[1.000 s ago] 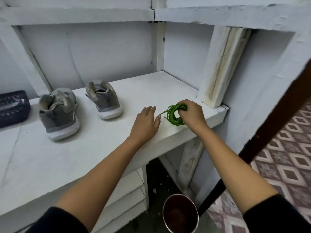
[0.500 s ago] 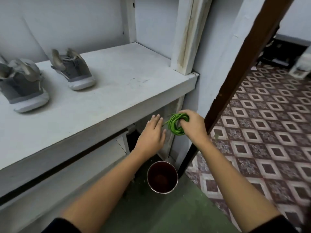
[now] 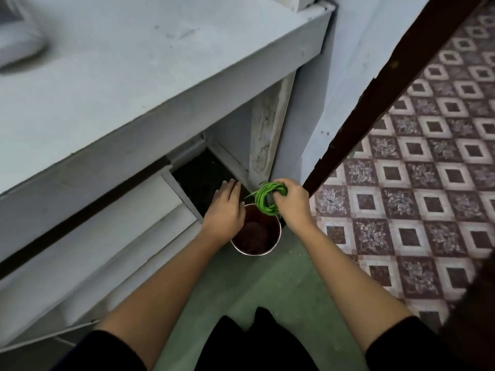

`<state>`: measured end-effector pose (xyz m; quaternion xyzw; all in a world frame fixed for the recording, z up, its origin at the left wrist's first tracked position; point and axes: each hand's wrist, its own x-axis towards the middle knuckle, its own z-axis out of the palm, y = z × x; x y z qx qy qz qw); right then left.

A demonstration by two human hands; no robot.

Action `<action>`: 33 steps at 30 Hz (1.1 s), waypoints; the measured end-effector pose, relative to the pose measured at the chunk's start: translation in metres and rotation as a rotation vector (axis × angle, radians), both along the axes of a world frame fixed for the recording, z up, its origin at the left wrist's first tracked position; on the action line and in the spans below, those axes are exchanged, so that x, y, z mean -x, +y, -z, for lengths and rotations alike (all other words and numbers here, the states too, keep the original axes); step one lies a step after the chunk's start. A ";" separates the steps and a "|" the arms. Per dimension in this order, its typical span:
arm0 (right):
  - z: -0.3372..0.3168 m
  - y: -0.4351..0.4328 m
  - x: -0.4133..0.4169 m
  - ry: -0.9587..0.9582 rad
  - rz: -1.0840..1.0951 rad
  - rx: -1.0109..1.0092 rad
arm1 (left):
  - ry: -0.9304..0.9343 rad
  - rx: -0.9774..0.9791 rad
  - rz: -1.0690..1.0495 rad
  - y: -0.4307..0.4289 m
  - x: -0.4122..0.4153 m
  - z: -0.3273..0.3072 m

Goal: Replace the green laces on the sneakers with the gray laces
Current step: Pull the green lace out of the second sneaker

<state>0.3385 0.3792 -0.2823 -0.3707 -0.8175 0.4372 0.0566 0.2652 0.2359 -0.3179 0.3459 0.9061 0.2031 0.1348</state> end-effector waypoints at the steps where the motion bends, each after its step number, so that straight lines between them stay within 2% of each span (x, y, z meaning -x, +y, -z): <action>1: 0.011 0.000 0.002 -0.013 0.011 0.017 | -0.007 0.024 0.003 0.001 0.002 0.009; 7: 0.072 -0.001 0.009 -0.117 0.020 0.072 | -0.082 0.162 0.023 0.006 0.007 0.060; 15: 0.156 0.001 0.017 -0.202 0.058 0.128 | -0.052 0.316 0.114 0.010 0.008 0.142; 20: 0.192 0.007 0.018 -0.282 -0.092 0.283 | -0.074 0.357 0.113 0.019 0.011 0.172; 26: 0.204 0.012 0.012 -0.270 -0.101 0.283 | -0.101 0.367 0.092 0.020 0.013 0.177; 33: 0.180 0.017 0.006 -0.254 -0.104 0.208 | -0.076 0.327 0.089 0.029 0.010 0.157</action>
